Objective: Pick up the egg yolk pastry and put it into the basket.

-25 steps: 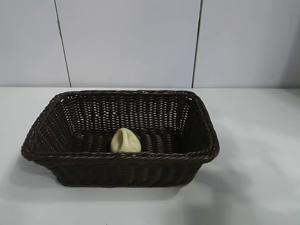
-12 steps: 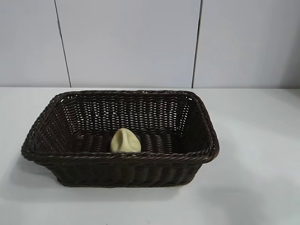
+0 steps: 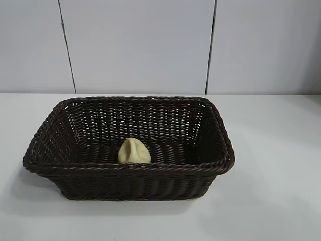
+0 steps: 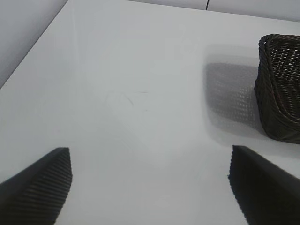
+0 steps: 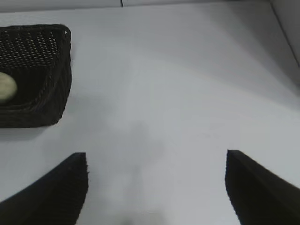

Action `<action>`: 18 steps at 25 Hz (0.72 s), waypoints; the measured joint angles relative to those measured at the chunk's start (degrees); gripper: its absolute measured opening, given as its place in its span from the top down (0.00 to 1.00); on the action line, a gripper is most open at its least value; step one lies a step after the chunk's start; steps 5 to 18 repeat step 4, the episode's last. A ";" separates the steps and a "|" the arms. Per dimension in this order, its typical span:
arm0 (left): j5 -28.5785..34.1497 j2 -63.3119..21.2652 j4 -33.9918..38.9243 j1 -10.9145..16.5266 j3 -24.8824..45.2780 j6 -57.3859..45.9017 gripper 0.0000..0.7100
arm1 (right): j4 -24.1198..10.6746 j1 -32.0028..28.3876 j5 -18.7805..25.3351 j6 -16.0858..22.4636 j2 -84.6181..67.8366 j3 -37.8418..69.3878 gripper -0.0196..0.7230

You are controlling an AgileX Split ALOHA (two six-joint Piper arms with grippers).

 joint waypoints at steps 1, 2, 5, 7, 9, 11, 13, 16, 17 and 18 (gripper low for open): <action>0.00 0.00 0.00 0.00 0.00 0.00 0.07 | 0.00 0.00 0.00 0.00 0.00 0.00 0.19; 0.00 0.00 0.00 0.00 0.00 0.00 0.07 | 0.00 0.00 0.06 0.00 0.00 0.00 0.19; 0.00 0.00 0.00 0.00 0.00 0.00 0.07 | 0.00 0.00 0.06 0.00 0.00 0.00 0.19; 0.00 0.00 0.00 0.00 0.00 0.00 0.07 | 0.00 0.00 0.06 0.00 0.00 0.00 0.19; 0.00 0.00 0.00 0.00 0.00 0.00 0.07 | 0.00 0.00 0.06 0.00 0.00 0.00 0.19; 0.00 0.00 0.00 0.00 0.00 0.00 0.07 | 0.00 0.00 0.06 0.00 0.00 0.00 0.19; 0.00 0.00 0.00 0.00 0.00 0.00 0.07 | 0.00 0.00 0.06 0.00 0.00 0.00 0.19; 0.00 0.00 0.00 0.00 0.00 0.00 0.07 | 0.00 0.00 0.06 0.00 0.00 0.00 0.19; 0.00 0.00 0.00 0.00 0.00 0.00 0.07 | 0.00 0.00 0.06 0.00 0.00 0.00 0.19; 0.00 0.00 0.00 0.00 0.00 0.00 0.07 | 0.00 0.00 0.06 0.00 0.00 0.00 0.19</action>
